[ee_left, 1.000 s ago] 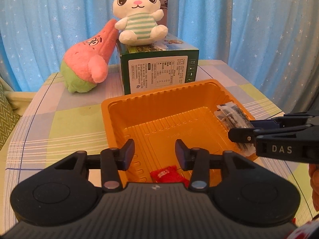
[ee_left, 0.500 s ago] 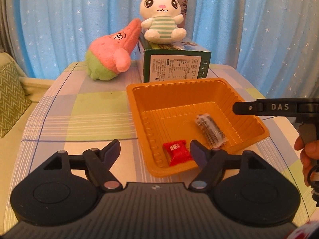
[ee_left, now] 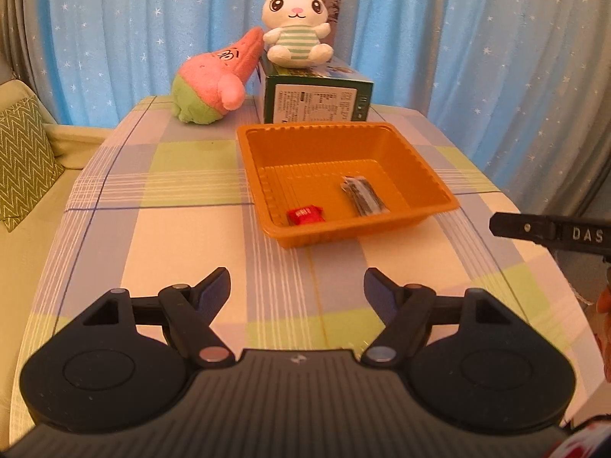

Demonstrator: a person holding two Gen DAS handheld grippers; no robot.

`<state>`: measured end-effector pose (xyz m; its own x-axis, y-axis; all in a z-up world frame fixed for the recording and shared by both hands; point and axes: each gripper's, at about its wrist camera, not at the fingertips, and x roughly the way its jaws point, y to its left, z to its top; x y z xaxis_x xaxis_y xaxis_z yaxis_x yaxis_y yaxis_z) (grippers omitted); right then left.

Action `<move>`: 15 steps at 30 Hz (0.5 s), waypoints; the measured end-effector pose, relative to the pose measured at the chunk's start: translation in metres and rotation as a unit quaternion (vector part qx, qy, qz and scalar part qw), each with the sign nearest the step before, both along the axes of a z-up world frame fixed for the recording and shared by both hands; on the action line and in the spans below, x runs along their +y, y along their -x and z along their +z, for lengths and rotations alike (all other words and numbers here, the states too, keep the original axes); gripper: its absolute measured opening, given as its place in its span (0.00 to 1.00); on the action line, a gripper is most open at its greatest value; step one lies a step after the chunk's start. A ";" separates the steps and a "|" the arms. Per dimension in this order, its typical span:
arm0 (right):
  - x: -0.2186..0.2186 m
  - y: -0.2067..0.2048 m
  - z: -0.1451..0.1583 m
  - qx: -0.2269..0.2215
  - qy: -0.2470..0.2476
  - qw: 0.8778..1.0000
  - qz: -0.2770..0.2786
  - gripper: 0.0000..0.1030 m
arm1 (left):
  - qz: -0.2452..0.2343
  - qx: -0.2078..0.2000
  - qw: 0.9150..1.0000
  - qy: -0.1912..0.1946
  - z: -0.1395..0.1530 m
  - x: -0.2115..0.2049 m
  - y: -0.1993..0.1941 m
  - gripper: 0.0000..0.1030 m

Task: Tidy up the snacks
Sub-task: 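Grasp the large red date-snack packet with the left tool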

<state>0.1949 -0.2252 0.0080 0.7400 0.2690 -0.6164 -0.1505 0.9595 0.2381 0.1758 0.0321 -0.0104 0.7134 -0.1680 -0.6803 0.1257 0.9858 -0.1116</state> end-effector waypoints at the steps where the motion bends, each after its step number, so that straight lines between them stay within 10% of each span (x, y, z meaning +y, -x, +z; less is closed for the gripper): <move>1: -0.002 0.012 0.002 -0.001 0.003 1.000 -0.005 0.68 | -0.001 0.000 1.000 0.002 0.001 -0.002 0.008 0.72; 15: -0.017 0.134 0.012 -0.009 0.029 0.998 -0.051 0.68 | -0.018 0.003 1.000 0.006 0.000 -0.033 0.096 0.70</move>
<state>0.0614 -0.2424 0.0202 0.7734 0.1562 -0.6143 -0.0553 0.9821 0.1801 0.0800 -0.0010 -0.0103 0.7032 -0.2004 -0.6822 0.1596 0.9795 -0.1232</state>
